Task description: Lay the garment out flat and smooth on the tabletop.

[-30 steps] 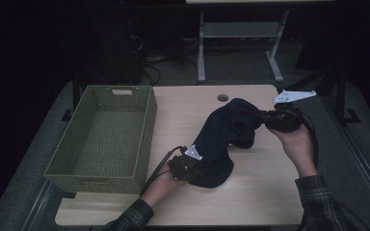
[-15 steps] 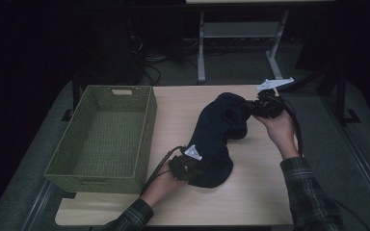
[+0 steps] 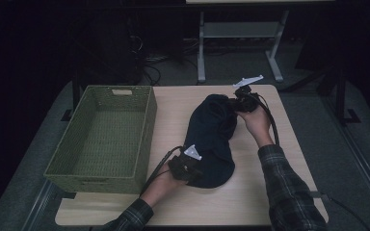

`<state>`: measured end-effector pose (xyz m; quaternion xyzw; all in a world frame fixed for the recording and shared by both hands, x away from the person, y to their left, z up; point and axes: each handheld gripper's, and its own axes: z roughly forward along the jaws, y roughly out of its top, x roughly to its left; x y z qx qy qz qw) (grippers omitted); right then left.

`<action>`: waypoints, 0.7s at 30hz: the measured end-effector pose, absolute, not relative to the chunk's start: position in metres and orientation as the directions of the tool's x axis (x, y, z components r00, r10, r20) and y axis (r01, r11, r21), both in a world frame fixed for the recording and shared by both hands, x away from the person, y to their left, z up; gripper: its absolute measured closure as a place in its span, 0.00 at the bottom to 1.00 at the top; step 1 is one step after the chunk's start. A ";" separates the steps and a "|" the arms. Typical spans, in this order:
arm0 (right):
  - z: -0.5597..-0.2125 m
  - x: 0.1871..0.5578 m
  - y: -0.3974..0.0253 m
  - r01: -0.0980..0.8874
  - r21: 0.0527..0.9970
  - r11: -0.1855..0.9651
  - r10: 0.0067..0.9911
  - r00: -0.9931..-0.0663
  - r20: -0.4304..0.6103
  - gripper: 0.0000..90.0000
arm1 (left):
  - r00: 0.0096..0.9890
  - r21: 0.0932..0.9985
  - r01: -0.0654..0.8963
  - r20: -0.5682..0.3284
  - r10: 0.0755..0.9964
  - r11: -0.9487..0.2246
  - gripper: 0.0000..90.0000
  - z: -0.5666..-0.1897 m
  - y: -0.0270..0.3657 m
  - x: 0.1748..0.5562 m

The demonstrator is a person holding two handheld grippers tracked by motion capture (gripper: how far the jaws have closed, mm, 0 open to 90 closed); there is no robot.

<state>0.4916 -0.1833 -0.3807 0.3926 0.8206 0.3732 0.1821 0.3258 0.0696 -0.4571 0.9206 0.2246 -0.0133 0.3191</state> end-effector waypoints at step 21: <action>-0.376 0.480 -0.194 0.520 0.774 0.361 0.776 -0.628 0.061 0.69 | 0.895 0.584 0.433 -0.188 0.405 -0.686 0.97 -0.458 0.071 0.327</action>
